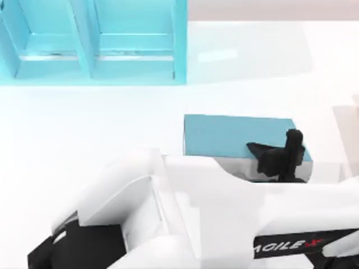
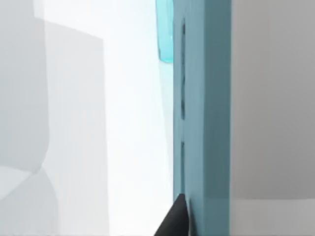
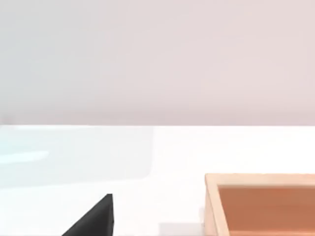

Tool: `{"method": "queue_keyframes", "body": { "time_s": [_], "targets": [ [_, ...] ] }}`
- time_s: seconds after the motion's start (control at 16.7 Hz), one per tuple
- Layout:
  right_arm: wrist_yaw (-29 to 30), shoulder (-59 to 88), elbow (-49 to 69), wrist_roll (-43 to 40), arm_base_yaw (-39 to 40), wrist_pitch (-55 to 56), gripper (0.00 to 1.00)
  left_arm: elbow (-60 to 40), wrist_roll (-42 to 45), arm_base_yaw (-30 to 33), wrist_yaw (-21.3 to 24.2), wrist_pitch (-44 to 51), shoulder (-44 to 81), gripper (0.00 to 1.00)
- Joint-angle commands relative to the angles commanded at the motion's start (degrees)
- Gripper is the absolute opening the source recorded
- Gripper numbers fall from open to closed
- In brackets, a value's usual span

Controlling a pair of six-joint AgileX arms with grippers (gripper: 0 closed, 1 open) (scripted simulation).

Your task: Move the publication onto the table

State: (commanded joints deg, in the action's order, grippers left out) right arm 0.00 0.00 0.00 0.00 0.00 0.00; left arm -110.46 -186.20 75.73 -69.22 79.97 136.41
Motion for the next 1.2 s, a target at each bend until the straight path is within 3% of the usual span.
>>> {"method": "queue_keyframes", "body": {
  "time_s": [0.36, 1.2],
  "targets": [
    [0.0, 0.0, 0.0, 0.0, 0.0, 0.0, 1.0, -5.2, -14.6, 6.2, -4.7, 7.6, 6.1, 0.0],
    [0.0, 0.0, 0.0, 0.0, 0.0, 0.0, 1.0, -6.7, -17.3, 7.1, -4.7, 10.3, 7.2, 0.0]
  ]
}}
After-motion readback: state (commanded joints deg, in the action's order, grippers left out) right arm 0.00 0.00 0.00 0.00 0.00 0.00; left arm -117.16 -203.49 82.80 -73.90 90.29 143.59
